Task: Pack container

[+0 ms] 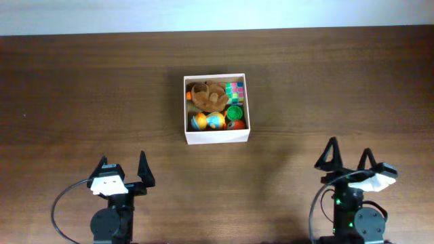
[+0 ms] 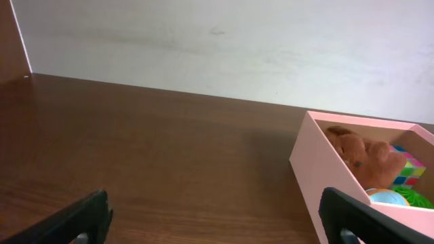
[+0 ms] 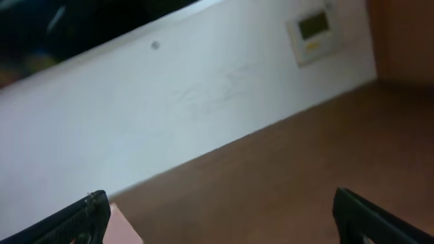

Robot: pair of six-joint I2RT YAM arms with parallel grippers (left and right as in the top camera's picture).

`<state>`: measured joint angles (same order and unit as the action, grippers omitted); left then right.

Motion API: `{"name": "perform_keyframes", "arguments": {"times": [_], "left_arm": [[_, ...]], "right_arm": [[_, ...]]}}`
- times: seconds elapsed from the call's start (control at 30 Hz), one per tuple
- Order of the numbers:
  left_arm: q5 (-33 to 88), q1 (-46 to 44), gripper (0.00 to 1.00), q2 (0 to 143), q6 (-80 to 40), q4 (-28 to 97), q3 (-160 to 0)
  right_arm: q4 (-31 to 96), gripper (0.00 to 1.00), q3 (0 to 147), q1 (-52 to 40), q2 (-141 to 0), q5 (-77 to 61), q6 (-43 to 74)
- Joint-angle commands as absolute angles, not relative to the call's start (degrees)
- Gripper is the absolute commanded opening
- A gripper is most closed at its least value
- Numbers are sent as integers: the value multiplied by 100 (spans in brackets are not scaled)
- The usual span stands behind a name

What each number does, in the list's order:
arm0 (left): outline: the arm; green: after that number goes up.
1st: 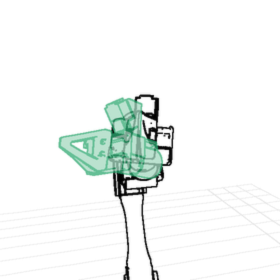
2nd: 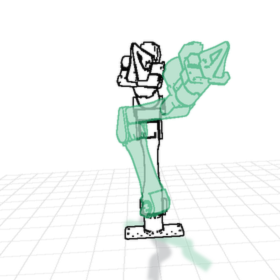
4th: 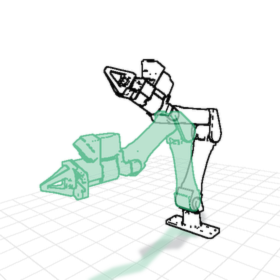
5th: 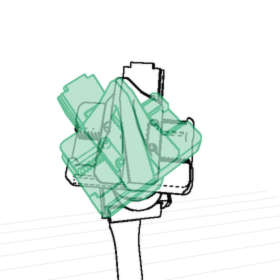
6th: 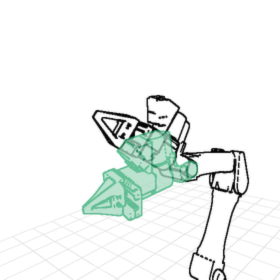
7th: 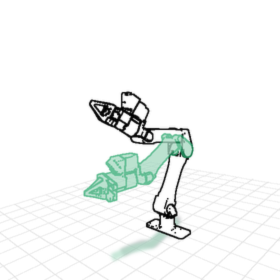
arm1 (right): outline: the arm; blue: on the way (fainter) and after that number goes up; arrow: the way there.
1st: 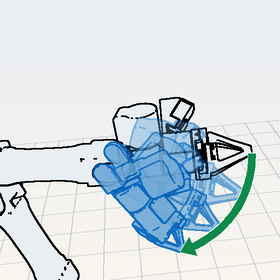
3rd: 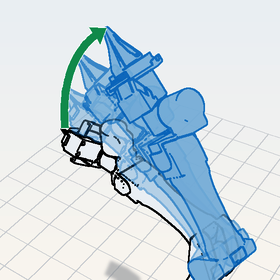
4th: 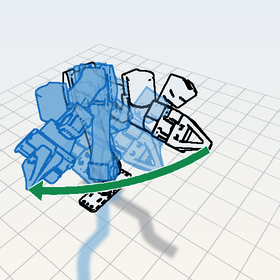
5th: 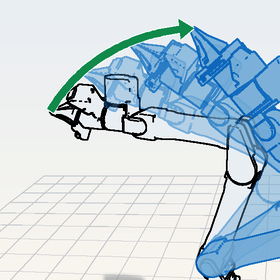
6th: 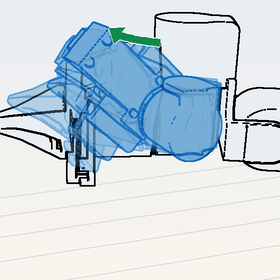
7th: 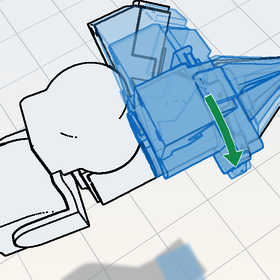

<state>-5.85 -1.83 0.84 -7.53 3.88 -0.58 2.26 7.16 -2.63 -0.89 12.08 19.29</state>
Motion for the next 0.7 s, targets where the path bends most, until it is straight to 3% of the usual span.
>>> {"name": "perform_keyframes", "arguments": {"times": [0.0,0.13,0.67], "left_arm": [[-604,-154,99,30,-661,416,-51],[-607,-154,99,30,-661,416,-51],[-604,-154,99,30,-661,416,-51]], "right_arm": [[198,99,666,-305,-19,537,270],[504,99,661,-305,-19,325,-443],[707,99,152,-305,-19,331,-687]]}}
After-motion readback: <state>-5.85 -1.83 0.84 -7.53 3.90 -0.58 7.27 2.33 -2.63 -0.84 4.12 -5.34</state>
